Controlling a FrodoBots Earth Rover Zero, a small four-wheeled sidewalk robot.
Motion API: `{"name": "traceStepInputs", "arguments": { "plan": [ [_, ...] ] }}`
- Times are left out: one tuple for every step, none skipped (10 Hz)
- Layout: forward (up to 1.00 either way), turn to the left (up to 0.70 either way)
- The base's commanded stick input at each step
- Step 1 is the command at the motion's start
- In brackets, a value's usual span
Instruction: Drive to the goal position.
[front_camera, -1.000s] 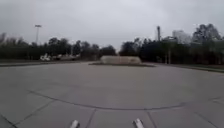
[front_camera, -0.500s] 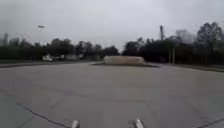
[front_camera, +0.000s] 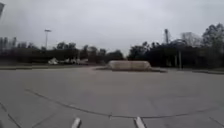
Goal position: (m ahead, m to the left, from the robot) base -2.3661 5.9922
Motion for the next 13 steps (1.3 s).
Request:
{"name": "traceStepInputs", "arguments": {
  "plan": [
    [1.0,0.0],
    [1.0,0.0],
    [1.0,0.0],
    [1.0,0.0],
    [1.0,0.0],
    [1.0,0.0],
    [1.0,0.0],
    [1.0,0.0],
    [1.0,0.0],
    [1.0,0.0],
    [1.0,0.0],
    [1.0,0.0],
    [1.0,0.0]
  ]
}}
